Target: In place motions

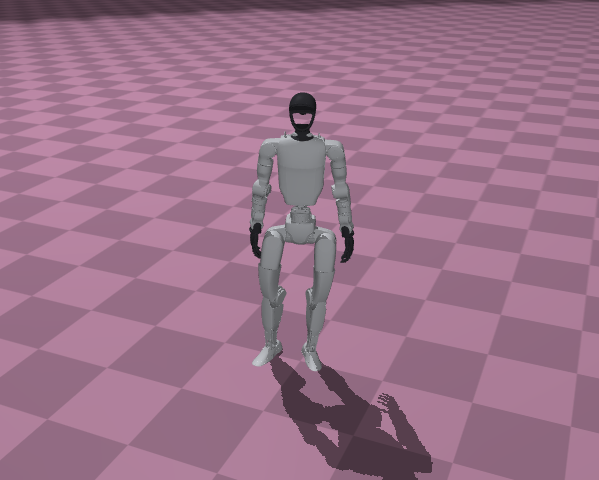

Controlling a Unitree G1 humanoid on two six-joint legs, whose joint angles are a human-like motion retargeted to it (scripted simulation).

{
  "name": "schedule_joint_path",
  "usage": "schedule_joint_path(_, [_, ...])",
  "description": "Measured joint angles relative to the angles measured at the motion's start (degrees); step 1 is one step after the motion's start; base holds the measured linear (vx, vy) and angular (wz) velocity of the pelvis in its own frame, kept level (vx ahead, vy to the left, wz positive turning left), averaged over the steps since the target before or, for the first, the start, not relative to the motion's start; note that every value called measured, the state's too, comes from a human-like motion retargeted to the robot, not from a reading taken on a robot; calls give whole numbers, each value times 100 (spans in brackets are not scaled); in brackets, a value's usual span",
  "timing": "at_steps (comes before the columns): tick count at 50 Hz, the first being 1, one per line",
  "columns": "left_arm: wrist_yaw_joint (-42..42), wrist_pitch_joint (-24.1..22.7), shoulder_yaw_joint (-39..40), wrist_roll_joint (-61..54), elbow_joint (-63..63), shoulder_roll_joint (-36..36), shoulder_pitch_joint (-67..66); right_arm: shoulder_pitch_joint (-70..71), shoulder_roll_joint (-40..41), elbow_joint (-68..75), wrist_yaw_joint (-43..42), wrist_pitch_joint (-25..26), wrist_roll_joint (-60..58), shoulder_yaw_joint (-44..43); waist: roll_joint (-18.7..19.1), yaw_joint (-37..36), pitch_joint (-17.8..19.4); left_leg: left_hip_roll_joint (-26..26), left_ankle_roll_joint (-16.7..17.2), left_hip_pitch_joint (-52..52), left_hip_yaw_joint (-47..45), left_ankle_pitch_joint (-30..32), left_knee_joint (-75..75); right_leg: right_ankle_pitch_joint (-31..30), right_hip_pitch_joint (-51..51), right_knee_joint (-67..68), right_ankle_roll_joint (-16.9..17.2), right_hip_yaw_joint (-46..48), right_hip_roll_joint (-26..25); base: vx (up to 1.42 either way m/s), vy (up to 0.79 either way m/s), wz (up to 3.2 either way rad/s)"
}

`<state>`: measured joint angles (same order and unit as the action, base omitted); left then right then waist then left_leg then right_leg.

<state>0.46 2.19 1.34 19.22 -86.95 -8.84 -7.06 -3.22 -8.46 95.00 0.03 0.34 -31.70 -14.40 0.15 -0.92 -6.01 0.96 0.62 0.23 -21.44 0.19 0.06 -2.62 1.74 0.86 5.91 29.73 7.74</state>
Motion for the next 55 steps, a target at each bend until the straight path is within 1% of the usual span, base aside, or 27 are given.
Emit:
schedule_joint_path(3, [-6,10,-23,-129,18,55,30,-39,16,-51,-22,84,12,-13,-29,-120,-21,14,-4,-20,81,9,9,21,34,4,-4,62,4,3,7,21])
schedule_joint_path(8, [-53,8,-17,-245,0,167,92,-15,0,-143,-46,365,-256,80,-2,-110,-28,45,-15,-99,322,36,42,43,112,-21,15,225,15,-4,14,38])
schedule_joint_path(12, [-9,-18,-131,-187,-61,221,117,-17,-16,-189,-29,379,-341,97,43,-193,-37,87,-25,-144,458,60,43,44,149,-36,25,344,40,-5,21,27])
schedule_joint_path(18, [233,-120,-266,-161,-97,257,97,-10,21,-242,-1,361,-151,49,106,-364,48,148,-36,-153,600,89,45,32,233,-61,30,463,82,-11,19,19])
schedule_joint_path(25, [275,-80,-297,-288,-366,203,206,-61,69,-236,46,317,-215,116,26,-591,94,205,-51,-191,800,125,55,34,326,-82,49,619,117,-8,5,23])
schedule_joint_path(32, [277,-64,-330,-327,-493,152,262,-49,54,-272,-59,310,-447,182,4,-495,103,218,-70,-273,1006,161,57,37,359,-92,66,751,96,-1,-1,20])
schedule_joint_path(47, [183,-41,-414,-312,-422,164,247,-3,53,-293,43,346,-376,151,49,-209,76,85,-87,-171,699,43,19,-58,169,-49,-25,435,18,5,-8,-21])
schedule_joint_path(55, [80,-31,-471,-310,-339,207,309,27,25,-183,168,260,-291,121,54,-26,61,-29,-77,-70,389,-56,-18,-120,-10,15,-75,106,-40,6,-18,-40])
